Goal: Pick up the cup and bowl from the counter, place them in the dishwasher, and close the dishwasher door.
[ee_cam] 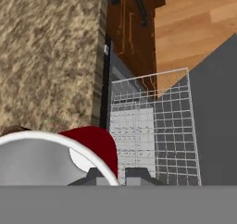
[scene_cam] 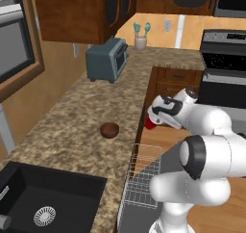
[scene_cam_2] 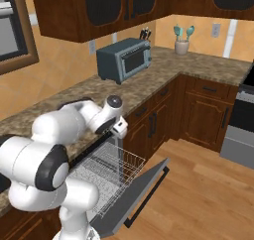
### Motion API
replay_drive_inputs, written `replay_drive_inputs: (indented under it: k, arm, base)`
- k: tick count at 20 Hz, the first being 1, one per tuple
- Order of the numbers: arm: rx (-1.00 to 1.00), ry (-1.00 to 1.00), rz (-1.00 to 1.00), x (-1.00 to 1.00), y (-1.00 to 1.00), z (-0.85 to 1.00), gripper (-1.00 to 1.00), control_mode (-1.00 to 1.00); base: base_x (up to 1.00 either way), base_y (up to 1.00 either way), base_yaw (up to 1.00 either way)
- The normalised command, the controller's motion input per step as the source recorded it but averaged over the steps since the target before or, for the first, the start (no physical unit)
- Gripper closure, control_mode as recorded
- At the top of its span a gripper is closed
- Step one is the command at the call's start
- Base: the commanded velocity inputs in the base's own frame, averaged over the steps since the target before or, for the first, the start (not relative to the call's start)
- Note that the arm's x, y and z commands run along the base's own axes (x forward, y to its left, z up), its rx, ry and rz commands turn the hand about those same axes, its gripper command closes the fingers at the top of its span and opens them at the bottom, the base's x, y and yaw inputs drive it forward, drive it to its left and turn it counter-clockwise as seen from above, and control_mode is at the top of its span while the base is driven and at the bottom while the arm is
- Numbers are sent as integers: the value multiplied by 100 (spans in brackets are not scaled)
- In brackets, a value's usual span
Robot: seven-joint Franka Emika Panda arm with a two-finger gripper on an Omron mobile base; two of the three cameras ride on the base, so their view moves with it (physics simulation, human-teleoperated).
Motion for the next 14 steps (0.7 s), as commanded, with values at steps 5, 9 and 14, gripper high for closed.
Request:
replay_drive_inputs:
  k: [5,9,14]
  arm:
    - [-1,23,0,0,-34,-49,100,-100]
    - [0,22,5,3,-23,-64,100,-100]
    - [0,11,5,3,-21,-73,100,-100]
  base:
    - [0,0,0]
    - [0,0,0]
    - [0,0,0]
